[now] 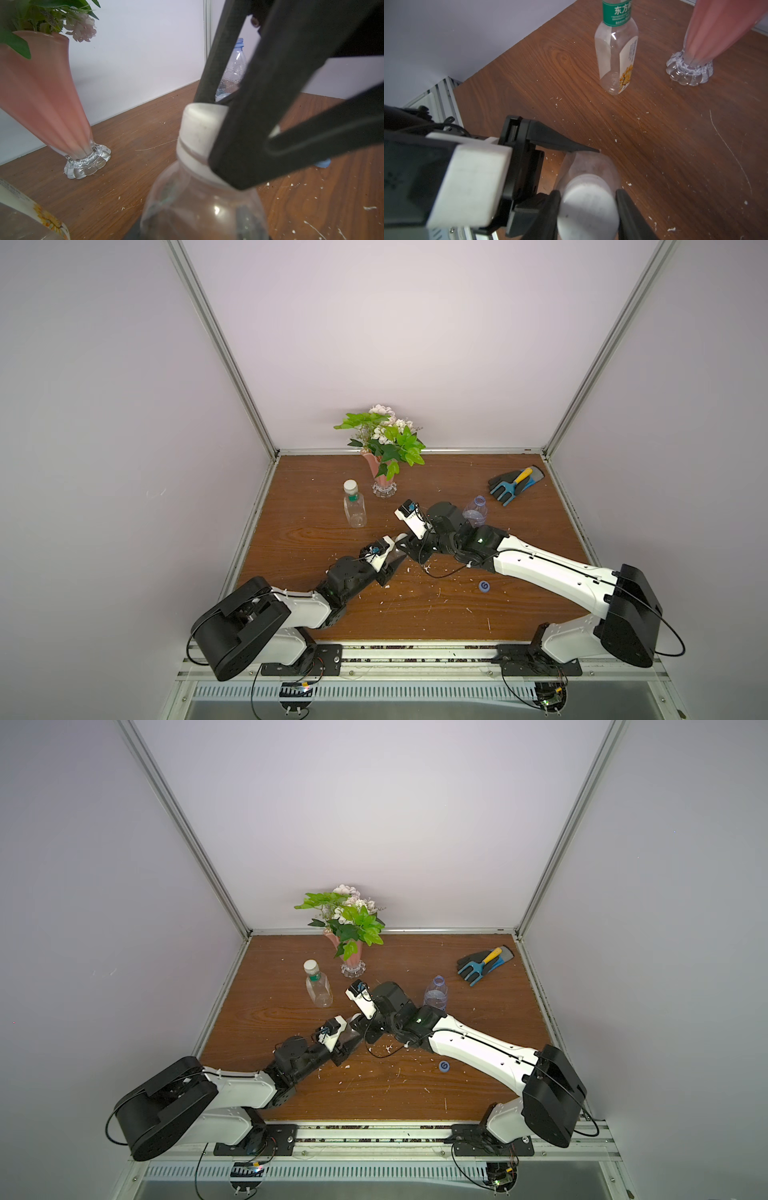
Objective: Screw on the bottle caps
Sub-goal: Screw the bottle cap onto the plastic bottle.
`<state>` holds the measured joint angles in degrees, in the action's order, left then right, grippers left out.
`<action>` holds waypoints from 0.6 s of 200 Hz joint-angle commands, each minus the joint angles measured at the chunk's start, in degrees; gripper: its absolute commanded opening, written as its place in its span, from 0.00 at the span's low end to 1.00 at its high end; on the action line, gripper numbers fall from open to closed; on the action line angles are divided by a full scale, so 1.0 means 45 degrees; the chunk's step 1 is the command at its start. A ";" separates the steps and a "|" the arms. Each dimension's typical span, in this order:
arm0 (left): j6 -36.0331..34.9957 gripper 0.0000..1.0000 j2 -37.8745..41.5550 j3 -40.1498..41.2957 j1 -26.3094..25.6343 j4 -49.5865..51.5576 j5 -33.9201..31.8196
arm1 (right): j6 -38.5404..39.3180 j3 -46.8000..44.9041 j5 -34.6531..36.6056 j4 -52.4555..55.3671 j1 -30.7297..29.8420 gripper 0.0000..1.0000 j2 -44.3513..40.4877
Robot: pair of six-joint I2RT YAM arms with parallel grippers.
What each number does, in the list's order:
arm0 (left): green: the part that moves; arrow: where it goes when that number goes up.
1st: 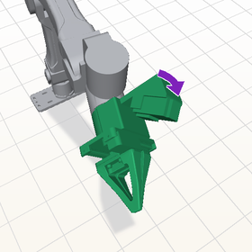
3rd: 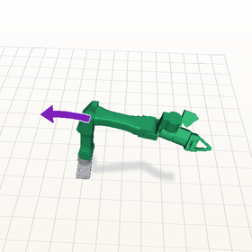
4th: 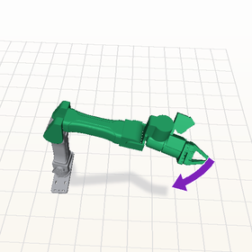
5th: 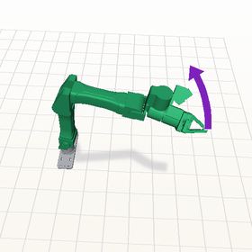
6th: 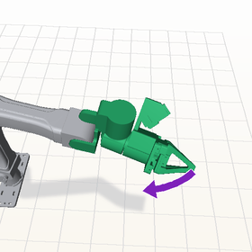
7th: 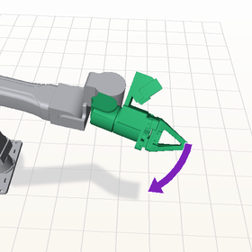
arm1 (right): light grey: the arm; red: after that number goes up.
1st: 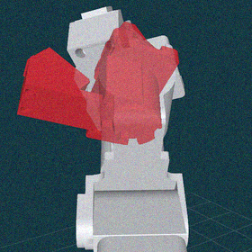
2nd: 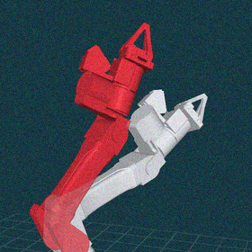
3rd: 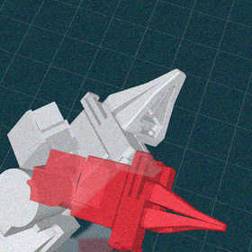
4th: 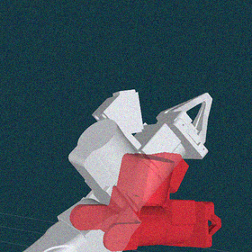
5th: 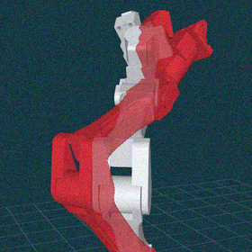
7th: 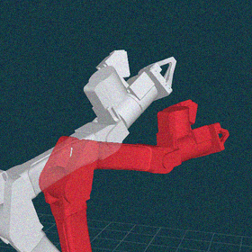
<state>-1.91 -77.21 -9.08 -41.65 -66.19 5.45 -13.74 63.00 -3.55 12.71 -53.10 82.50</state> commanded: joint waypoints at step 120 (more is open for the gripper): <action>-0.0373 0.16 -0.0126 -0.0627 -0.0754 -0.0609 -0.2498 | -0.6325 -0.0153 0.1692 0.1201 -0.1090 0.00 0.0242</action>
<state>-3.77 -77.49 -9.32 -45.19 -64.36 -0.82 -39.22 62.98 5.82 14.46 -57.28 83.29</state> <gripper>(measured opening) 0.537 0.425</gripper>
